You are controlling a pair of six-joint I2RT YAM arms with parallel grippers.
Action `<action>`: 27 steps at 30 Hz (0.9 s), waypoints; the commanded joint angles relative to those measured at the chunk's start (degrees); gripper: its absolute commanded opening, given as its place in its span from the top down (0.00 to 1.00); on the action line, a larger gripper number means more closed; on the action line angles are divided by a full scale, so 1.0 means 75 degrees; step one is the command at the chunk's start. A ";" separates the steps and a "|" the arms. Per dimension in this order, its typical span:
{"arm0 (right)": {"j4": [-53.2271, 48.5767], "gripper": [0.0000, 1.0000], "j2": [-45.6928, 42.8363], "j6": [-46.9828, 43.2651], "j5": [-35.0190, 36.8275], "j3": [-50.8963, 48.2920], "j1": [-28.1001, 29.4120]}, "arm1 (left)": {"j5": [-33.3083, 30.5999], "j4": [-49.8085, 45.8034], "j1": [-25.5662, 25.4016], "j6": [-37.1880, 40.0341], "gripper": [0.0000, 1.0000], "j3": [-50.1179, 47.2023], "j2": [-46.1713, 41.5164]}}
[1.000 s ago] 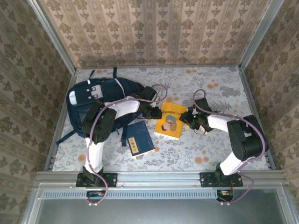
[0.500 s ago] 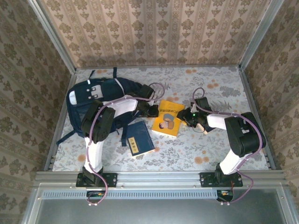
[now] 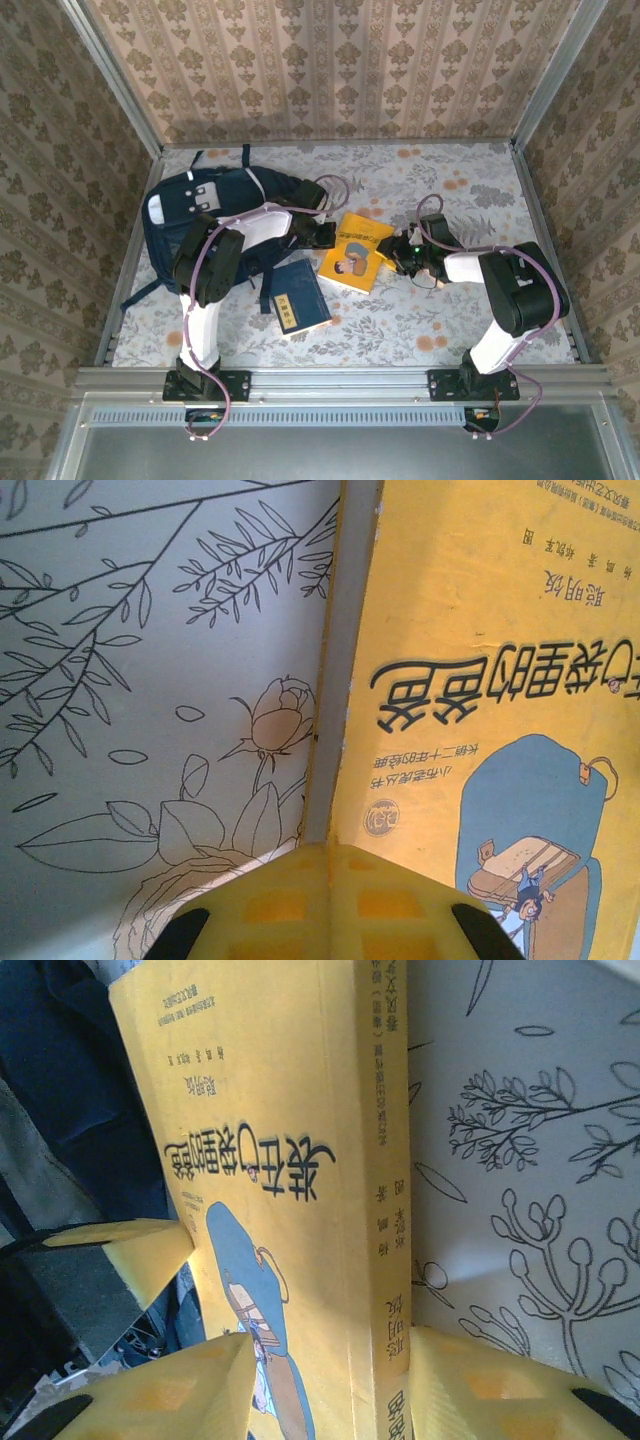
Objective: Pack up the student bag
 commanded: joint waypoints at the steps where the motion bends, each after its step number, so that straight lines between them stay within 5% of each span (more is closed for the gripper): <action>1: 0.1457 0.56 -0.0473 0.0301 -0.1274 0.0105 0.0403 | 0.0786 0.0110 -0.0314 0.0091 0.98 -0.0256 0.0008; 18: 0.2145 0.53 -0.0159 0.0606 -0.1065 -0.0002 0.0883 | 0.1090 0.0433 -0.0242 -0.0129 0.98 -0.0622 -0.0186; 27: 0.1109 0.51 -0.0199 -0.0073 -0.0501 0.0018 0.0857 | 0.0991 0.0423 -0.0179 -0.0117 0.98 -0.0865 -0.0467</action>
